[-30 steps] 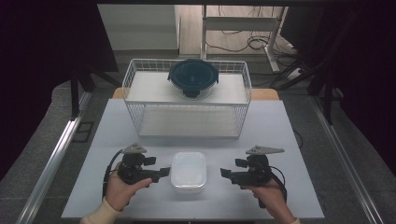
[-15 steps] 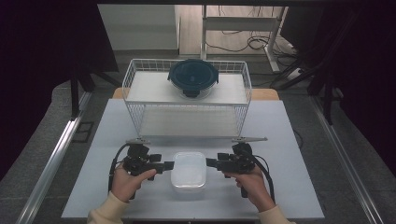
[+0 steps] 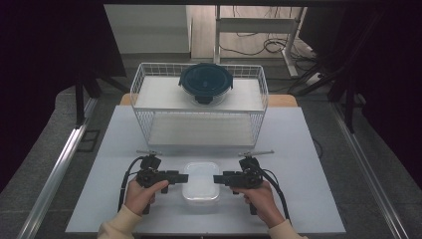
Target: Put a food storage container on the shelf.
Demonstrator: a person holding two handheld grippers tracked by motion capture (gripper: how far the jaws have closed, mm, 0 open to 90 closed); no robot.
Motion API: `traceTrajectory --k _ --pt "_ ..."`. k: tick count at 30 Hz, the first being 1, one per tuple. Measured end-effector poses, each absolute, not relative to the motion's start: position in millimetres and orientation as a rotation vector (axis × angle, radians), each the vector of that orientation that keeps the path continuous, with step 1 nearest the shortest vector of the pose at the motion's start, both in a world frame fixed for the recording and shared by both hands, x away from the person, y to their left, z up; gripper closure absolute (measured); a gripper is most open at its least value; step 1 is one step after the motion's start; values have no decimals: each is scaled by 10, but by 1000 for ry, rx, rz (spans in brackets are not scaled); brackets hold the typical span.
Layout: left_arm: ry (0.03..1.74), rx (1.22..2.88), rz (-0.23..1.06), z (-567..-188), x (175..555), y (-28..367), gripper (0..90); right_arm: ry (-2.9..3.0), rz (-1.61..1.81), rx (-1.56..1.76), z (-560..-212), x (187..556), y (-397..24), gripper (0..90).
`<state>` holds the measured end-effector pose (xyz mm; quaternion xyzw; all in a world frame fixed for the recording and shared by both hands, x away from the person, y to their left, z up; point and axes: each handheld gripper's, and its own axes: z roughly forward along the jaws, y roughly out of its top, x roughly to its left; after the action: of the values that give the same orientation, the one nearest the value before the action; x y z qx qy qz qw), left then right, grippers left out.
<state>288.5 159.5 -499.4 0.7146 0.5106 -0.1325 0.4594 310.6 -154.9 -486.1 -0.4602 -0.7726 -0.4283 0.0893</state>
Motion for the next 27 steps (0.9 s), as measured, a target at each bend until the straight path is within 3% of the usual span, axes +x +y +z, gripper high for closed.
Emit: traceTrajectory --k 16,20,27 --pt "1315 1675 -438 -5157 2896 1593 595 -2178 -1255 -1407 -4962 3107 -1579 634" --pt "1305 1672 -403 -5106 2853 1615 678 -2093 -1272 -1437 -4983 3096 -1628 680" --pt "1282 1671 -366 -5021 2777 1615 724 -2077 -1304 -1435 -4905 3024 -1668 736"
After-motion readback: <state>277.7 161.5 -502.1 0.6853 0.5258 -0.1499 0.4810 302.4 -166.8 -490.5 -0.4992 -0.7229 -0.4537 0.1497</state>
